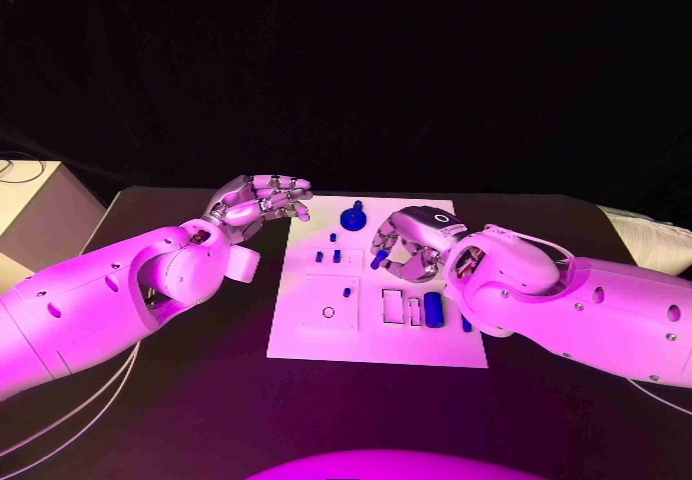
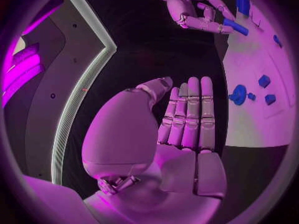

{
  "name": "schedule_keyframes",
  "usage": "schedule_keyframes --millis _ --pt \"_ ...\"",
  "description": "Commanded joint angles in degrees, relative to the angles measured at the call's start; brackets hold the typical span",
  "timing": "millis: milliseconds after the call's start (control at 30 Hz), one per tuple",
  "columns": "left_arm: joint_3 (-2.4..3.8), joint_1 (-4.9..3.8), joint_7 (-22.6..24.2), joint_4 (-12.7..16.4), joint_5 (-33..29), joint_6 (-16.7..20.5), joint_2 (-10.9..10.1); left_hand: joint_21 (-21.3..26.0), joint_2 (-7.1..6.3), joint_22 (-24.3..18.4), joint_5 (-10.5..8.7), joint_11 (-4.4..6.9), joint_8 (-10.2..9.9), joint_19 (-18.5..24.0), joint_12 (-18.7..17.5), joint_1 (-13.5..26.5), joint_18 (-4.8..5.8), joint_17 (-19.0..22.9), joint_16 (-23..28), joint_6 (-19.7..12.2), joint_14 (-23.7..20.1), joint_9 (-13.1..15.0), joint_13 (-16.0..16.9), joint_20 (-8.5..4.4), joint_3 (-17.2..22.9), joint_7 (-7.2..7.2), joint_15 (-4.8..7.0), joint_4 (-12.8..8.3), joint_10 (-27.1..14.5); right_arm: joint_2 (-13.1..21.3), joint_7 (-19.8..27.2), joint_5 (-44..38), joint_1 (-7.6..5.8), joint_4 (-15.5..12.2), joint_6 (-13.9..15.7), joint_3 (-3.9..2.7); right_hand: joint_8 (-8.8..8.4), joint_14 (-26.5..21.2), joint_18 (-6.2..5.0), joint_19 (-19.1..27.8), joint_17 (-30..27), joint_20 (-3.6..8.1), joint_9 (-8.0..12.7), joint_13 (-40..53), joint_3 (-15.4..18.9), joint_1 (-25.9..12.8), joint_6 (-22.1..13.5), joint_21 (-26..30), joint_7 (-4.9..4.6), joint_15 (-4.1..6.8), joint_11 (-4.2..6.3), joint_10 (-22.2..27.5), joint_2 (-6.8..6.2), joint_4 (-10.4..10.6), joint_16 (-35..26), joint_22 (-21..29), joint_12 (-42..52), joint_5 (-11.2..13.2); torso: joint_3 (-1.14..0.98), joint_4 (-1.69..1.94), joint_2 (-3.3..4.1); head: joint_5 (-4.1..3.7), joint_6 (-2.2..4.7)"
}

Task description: Assemble the parts on the task board

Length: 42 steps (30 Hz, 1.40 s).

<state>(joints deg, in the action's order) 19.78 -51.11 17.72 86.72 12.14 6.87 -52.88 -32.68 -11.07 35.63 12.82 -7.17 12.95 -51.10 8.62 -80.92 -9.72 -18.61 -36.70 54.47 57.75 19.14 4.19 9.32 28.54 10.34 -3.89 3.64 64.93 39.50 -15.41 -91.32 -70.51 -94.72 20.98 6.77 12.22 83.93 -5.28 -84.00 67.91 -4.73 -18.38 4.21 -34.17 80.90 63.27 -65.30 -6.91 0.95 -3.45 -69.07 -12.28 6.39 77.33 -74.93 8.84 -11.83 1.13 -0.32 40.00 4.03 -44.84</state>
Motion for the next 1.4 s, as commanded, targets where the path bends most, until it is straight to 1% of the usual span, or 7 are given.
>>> schedule_keyframes --millis 33,133,267,367,467,633,1400 --pt "0.04 0.03 0.45 -0.02 -0.16 -0.76 0.3 0.3 0.12 -0.03 -0.07 -0.17 -0.32 -0.35 -0.25 -0.6 -0.61 -0.05 0.2 0.11 0.39 -0.08 0.06 0.08 -0.23 0.46 -0.06 0.03 0.3 -1.64 1.29 -0.59 0.75 -1.05 -0.23 0.26 0.41 1.96 0.73 -1.16 -0.06 0.54 -1.47 0.08 -0.26 0.01 0.1 -0.29 -0.28 0.34 -0.11 -0.19 0.06 -0.33 0.3 -1.68 -0.21 -0.4 0.01 0.12 -0.08 0.47 0.02" --pt "0.04 0.05 0.47 -0.11 -0.23 -0.77 0.44 0.3 0.12 -0.03 -0.07 -0.17 -0.32 -0.35 -0.25 -0.6 -0.61 -0.05 0.2 0.11 0.39 -0.08 0.06 0.08 -0.23 0.46 -0.06 0.03 0.3 -3.07 1.64 -1.18 1.66 -1.47 -0.35 0.46 0.4 1.96 0.97 -1.41 -0.06 0.54 -1.5 0.07 -0.31 0.03 0.03 -1.58 -0.31 0.32 -0.12 -0.18 0.08 -0.4 0.31 -2.4 -0.28 -0.43 -0.09 0.17 -0.05 0.79 0.03" --pt "0.04 0.06 0.46 -0.16 -0.26 -0.76 0.53 0.3 0.12 -0.03 -0.07 -0.17 -0.32 -0.35 -0.25 -0.6 -0.61 -0.05 0.2 0.11 0.39 -0.08 0.06 0.08 -0.23 0.46 -0.06 0.03 0.3 -4.6 1.98 -1.66 2.62 -1.04 -0.46 0.72 0.4 1.95 0.98 -1.42 -0.14 0.54 -1.55 0.06 -0.39 0.06 -0.05 -1.63 -0.34 0.3 -0.15 -0.16 0.09 -0.49 0.28 -2.44 -0.39 -0.46 0.07 0.13 -0.05 1.23 -0.28" --pt "0.03 0.07 0.47 -0.22 -0.28 -0.77 0.59 0.3 0.12 -0.03 -0.07 -0.17 -0.32 -0.35 -0.25 -0.6 -0.61 -0.05 0.2 0.11 0.39 -0.08 0.06 0.08 -0.23 0.46 -0.06 0.03 0.3 -5.61 2.17 -2.12 3.29 -0.43 -0.59 0.94 0.4 1.95 0.98 -1.42 -0.14 0.54 -1.55 0.06 -0.39 0.06 -0.05 -1.63 -0.34 0.3 -0.15 -0.16 0.09 -0.49 0.28 -2.44 -0.39 -0.46 0.08 0.09 -0.06 1.45 -0.27" --pt "0.03 0.08 0.46 -0.27 -0.29 -0.78 0.65 0.3 0.12 -0.03 -0.07 -0.17 -0.32 -0.35 -0.25 -0.6 -0.61 -0.05 0.2 0.11 0.39 -0.08 0.06 0.08 -0.23 0.46 -0.06 0.03 0.3 -6.42 2.12 -2.37 3.86 0.22 -0.8 1.12 0.4 1.93 0.98 -1.41 -0.19 0.53 -1.6 0.05 -0.48 0.09 -0.15 -1.62 -0.39 0.28 -0.19 -0.13 0.09 -0.62 0.26 -2.45 -0.52 -0.49 -0.03 0.05 -0.01 1.72 -0.32" --pt "0.03 0.09 0.44 -0.29 -0.3 -0.78 0.71 0.3 0.12 -0.03 -0.07 -0.17 -0.32 -0.35 -0.25 -0.6 -0.61 -0.05 0.2 0.11 0.39 -0.08 0.06 0.08 -0.23 0.46 -0.06 0.03 0.3 -7.44 1.42 -2.56 4.57 1.31 -0.93 1.37 0.4 1.93 0.97 -1.39 -0.23 0.53 -1.64 0.04 -0.57 0.13 -0.22 -1.57 -0.43 0.26 -0.21 -0.13 0.12 -0.72 0.25 -2.44 -0.62 -0.52 0.01 -0.02 0.07 1.83 -0.5" --pt "0.03 0.09 0.35 -0.19 -0.33 -0.84 0.58 0.3 0.12 -0.03 -0.07 -0.17 -0.32 -0.35 -0.25 -0.6 -0.61 -0.05 0.2 0.11 0.39 -0.08 0.06 0.08 -0.23 0.46 -0.06 0.03 0.3 -9.65 0.67 -4.65 6.02 3.75 -1.96 1.75 0.44 1.91 0.97 -1.37 -0.3 0.51 -1.77 0.04 -0.76 0.23 -0.35 -1.56 -0.51 0.22 -0.26 -0.17 0.11 -1.03 0.24 -2.48 -0.82 -0.58 0.02 -0.06 0.03 2.41 -1.43"
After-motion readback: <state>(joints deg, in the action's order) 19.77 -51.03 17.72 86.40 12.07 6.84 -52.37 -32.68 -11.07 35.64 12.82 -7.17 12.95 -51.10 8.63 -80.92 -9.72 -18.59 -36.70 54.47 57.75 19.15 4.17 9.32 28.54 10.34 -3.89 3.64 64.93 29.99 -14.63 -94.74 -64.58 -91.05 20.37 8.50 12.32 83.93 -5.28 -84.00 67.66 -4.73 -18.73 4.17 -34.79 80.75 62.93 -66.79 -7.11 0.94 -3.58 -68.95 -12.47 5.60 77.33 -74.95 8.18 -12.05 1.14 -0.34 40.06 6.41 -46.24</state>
